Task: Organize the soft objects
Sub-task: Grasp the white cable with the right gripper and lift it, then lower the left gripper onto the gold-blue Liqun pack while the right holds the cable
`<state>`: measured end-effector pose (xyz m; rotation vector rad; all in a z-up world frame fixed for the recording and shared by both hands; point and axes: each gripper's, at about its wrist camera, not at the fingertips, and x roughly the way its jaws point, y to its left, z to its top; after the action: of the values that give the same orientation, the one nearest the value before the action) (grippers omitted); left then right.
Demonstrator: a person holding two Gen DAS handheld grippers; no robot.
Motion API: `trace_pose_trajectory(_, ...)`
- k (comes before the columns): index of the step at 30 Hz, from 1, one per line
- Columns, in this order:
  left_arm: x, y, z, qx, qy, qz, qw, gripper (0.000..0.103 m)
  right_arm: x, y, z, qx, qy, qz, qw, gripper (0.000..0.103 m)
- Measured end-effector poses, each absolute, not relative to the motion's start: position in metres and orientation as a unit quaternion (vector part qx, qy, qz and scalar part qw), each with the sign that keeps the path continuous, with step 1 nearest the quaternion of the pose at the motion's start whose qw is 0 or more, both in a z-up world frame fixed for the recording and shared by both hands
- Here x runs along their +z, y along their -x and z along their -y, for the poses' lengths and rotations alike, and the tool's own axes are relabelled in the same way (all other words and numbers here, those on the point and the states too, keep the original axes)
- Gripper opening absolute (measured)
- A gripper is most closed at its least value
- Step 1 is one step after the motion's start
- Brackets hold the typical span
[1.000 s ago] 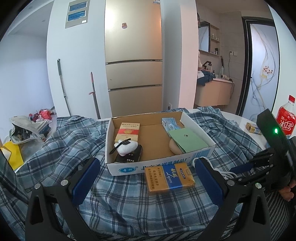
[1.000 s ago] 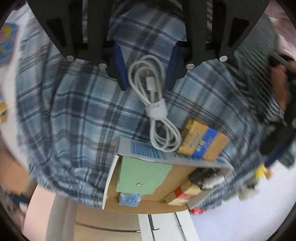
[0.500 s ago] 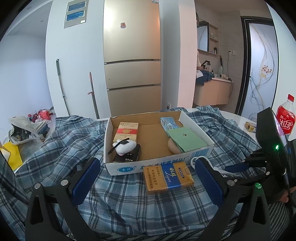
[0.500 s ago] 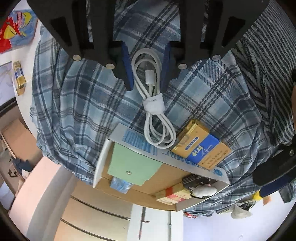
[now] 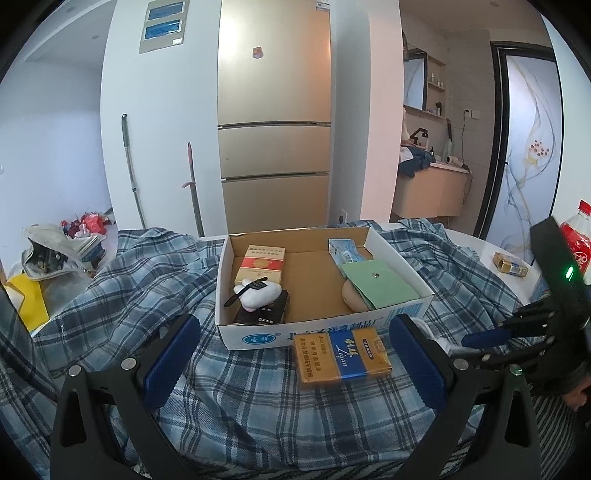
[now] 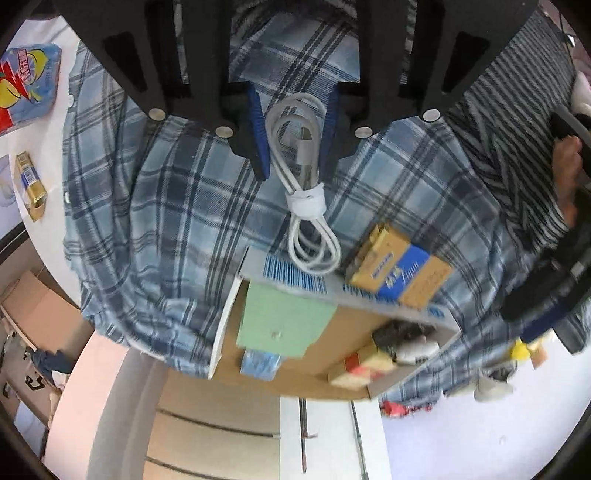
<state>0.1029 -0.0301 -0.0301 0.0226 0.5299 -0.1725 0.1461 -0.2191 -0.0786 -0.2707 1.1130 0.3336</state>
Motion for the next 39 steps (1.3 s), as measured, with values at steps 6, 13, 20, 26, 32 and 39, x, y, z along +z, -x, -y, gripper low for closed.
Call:
trace_pose_trajectory(6, -0.03, -0.102, 0.035, -0.088, -0.021, -0.263, 0.961, 0.103, -0.076, -0.149, 0.214, 0.166, 0.121, -0.486, 0.85, 0.058)
trace_pose_trajectory(13, -0.032, -0.104, 0.036, -0.09, -0.021, -0.27, 0.958, 0.103, -0.091, -0.16, 0.21, 0.173, 0.12, -0.506, 0.837, 0.023)
trace_pose_trajectory(20, -0.028, -0.108, 0.035, -0.114, -0.044, -0.29, 0.949, 0.103, -0.075, -0.146, 0.217, 0.156, 0.12, -0.473, 0.859, 0.019)
trace_pose_trajectory(26, -0.019, -0.118, 0.039, -0.119, -0.039, -0.316, 0.941, 0.103, -0.038, -0.136, 0.23, 0.161, 0.069, -0.388, 0.905, 0.019)
trace_pose_trajectory(32, -0.023, -0.142, 0.055, -0.119, -0.04, -0.393, 0.911, 0.103, -0.03, -0.132, 0.232, 0.143, 0.064, -0.356, 0.921, 0.019)
trace_pose_trajectory(39, -0.041, -0.169, 0.087, -0.131, -0.066, -0.453, 0.879, 0.103, -0.036, -0.14, 0.237, 0.131, 0.053, -0.369, 0.919, 0.019)
